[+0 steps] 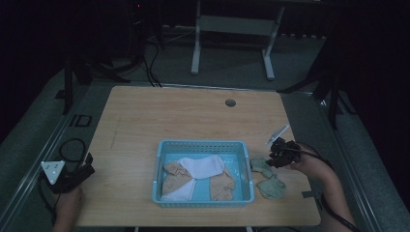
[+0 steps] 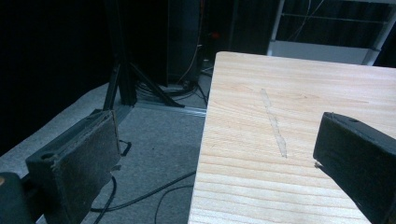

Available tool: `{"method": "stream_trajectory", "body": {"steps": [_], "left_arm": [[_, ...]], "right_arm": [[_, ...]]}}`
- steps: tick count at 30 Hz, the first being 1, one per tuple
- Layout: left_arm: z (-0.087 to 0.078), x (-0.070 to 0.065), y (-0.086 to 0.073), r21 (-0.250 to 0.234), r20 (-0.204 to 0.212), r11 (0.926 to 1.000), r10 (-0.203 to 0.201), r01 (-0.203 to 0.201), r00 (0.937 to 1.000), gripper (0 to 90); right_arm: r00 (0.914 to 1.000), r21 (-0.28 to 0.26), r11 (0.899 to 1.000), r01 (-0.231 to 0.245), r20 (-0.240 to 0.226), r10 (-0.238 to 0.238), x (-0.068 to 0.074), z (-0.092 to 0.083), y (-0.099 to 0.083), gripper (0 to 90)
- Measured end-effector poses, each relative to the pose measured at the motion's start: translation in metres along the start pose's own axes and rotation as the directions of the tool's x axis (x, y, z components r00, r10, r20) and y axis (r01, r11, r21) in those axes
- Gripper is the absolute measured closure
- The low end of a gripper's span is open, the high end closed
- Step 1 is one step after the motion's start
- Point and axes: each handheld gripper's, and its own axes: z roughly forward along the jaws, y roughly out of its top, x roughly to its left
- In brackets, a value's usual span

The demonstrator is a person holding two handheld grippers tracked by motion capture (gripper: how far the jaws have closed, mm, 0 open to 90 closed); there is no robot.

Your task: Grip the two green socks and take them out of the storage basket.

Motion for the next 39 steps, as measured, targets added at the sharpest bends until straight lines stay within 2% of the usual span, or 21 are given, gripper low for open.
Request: {"method": "stream_trajectory", "body": {"steps": [5, 10, 13, 16, 18, 20, 21, 23, 24, 25, 26, 27, 28, 30, 31, 32, 34, 36, 37, 38, 39], "left_arm": [[0.000, 0.000, 0.000, 0.001, 0.000, 1.0000, -0.002, 0.002, 1.0000, 0.7], [0.000, 0.000, 0.000, 0.003, -0.003, 1.0000, -0.001, 0.001, 1.0000, 0.7], [0.000, 0.000, 0.000, 0.003, -0.002, 1.0000, -0.003, 0.003, 1.0000, 0.7], [0.000, 0.000, 0.000, 0.003, -0.002, 1.0000, -0.003, 0.003, 1.0000, 0.7], [0.000, 0.000, 0.000, 0.003, -0.003, 1.0000, -0.002, 0.002, 1.0000, 0.7], [0.000, 0.000, 0.000, 0.002, -0.003, 1.0000, -0.003, 0.003, 1.0000, 0.7], [0.000, 0.000, 0.000, 0.002, -0.003, 1.0000, -0.002, 0.002, 1.0000, 0.7], [0.000, 0.000, 0.000, 0.001, -0.003, 1.0000, -0.002, 0.002, 1.0000, 0.7], [0.000, 0.000, 0.000, 0.000, -0.002, 1.0000, -0.002, 0.002, 1.0000, 0.7], [0.000, 0.000, 0.000, 0.001, -0.002, 1.0000, -0.002, 0.002, 1.0000, 0.7], [0.000, 0.000, 0.000, 0.002, -0.002, 1.0000, -0.003, 0.003, 1.0000, 0.7], [0.000, 0.000, 0.000, 0.003, -0.001, 1.0000, -0.003, 0.003, 1.0000, 0.7], [0.000, 0.000, 0.000, 0.003, -0.002, 1.0000, -0.003, 0.003, 1.0000, 0.7], [0.000, 0.000, 0.000, 0.002, -0.001, 1.0000, -0.003, 0.003, 1.0000, 0.7], [0.000, 0.000, 0.000, 0.002, -0.002, 1.0000, -0.002, 0.002, 1.0000, 0.7], [0.000, 0.000, 0.000, 0.002, -0.001, 1.0000, -0.002, 0.002, 1.0000, 0.7], [0.000, 0.000, 0.000, 0.001, -0.002, 1.0000, -0.002, 0.002, 1.0000, 0.7], [0.000, 0.000, 0.000, 0.002, -0.001, 1.0000, -0.002, 0.002, 1.0000, 0.7], [0.000, 0.000, 0.000, 0.001, 0.000, 1.0000, -0.001, 0.001, 1.0000, 0.7], [0.000, 0.000, 0.000, 0.001, 0.002, 1.0000, 0.000, 0.000, 1.0000, 0.7], [0.000, 0.000, 0.000, 0.000, 0.001, 1.0000, 0.000, 0.000, 1.0000, 0.7]], "right_arm": [[0.9949, 0.001, 0.997, -0.081, 0.061, 0.081, -0.013, 0.007, -0.022, 63.9], [0.9833, -0.024, 0.986, -0.163, 0.077, 0.165, -0.023, 0.012, -0.041, 63.8], [0.9728, -0.049, 0.976, -0.210, 0.090, 0.214, -0.028, 0.012, -0.052, 61.8], [0.9535, -0.107, 0.957, -0.270, 0.109, 0.281, -0.033, 0.011, -0.063, 56.2], [0.9340, -0.165, 0.934, -0.318, 0.114, 0.338, -0.035, 0.010, -0.071, 51.1], [0.9198, -0.201, 0.915, -0.349, 0.113, 0.376, -0.035, 0.011, -0.077, 49.5], [0.9116, -0.220, 0.902, -0.371, 0.099, 0.399, -0.036, 0.014, -0.081, 46.4], [0.9031, -0.227, 0.894, -0.386, 0.105, 0.416, -0.035, 0.018, -0.086, 42.9], [0.8955, -0.236, 0.887, -0.397, 0.113, 0.430, -0.034, 0.020, -0.089, 38.9], [0.8850, -0.260, 0.873, -0.413, 0.111, 0.452, -0.033, 0.023, -0.092, 34.8], [0.8762, -0.277, 0.863, -0.422, 0.119, 0.467, -0.032, 0.025, -0.095, 33.0], [0.8592, -0.300, 0.845, -0.442, 0.129, 0.495, -0.031, 0.027, -0.099, 30.2], [0.8515, -0.314, 0.834, -0.454, 0.122, 0.510, -0.030, 0.029, -0.101, 25.2], [0.8195, -0.358, 0.796, -0.488, 0.125, 0.559, -0.027, 0.035, -0.109, 20.8], [0.8093, -0.367, 0.784, -0.500, 0.124, 0.574, -0.027, 0.036, -0.111, 18.4], [0.7966, -0.380, 0.767, -0.518, 0.113, 0.594, -0.026, 0.040, -0.115, 13.7], [0.7731, -0.409, 0.737, -0.539, 0.108, 0.625, -0.025, 0.042, -0.121, 11.7], [0.7623, -0.456, 0.703, -0.545, 0.080, 0.642, -0.023, 0.043, -0.128, 9.3], [0.7530, -0.473, 0.693, -0.544, 0.089, 0.652, -0.022, 0.043, -0.130, 9.4], [0.7370, -0.495, 0.677, -0.545, 0.102, 0.668, -0.021, 0.043, -0.133, 9.3], [0.7292, -0.519, 0.664, -0.537, 0.110, 0.676, -0.019, 0.042, -0.135, 9.3]]}}
